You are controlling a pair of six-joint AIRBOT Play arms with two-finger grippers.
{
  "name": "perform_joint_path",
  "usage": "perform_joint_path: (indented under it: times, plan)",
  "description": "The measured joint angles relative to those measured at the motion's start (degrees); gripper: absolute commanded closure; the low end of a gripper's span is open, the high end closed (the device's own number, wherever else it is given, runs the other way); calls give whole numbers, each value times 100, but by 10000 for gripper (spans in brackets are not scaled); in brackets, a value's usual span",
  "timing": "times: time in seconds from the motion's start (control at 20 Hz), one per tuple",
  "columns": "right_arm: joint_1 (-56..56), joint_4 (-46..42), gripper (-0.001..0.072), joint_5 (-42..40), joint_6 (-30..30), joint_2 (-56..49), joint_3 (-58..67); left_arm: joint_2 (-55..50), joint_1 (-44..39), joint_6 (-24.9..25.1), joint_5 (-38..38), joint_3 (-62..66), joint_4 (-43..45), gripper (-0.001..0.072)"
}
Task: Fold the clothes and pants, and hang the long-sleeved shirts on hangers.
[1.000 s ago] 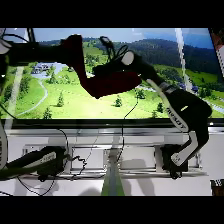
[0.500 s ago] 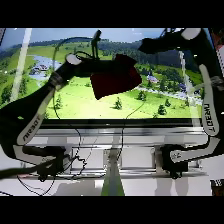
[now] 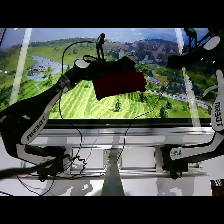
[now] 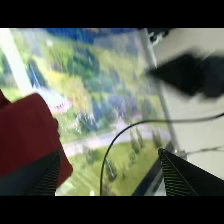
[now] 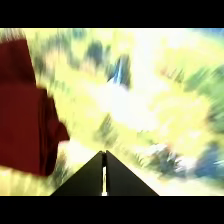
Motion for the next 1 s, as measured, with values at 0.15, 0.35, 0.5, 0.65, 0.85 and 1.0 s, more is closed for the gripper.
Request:
perform_joint_path:
  times: [0.15, 0.35, 0.5, 0.65, 0.85, 1.0]
  plan:
    - [-87, 1182, 294, 555, -708, -474, -409, 109, 164, 15, -153, 2, -24, 7]
    - [76, 1891, 93, -15, -487, -916, -684, 168, 267, 20, -380, 2, -35, 7]
    - [289, 2144, 93, -437, -129, -1152, -732, 179, 295, 20, -505, 2, -37, 7]
    - [564, 2304, 92, -588, 31, -1335, -737, 184, 306, 22, -557, 2, -37, 7]
    - [1060, 2463, 96, -730, 94, -1438, -737, 188, 319, 22, -595, 2, -33, 7]
    - [1497, 2461, 340, -1003, 92, -1464, -734, 188, 372, 57, -601, 2, 164, 12]
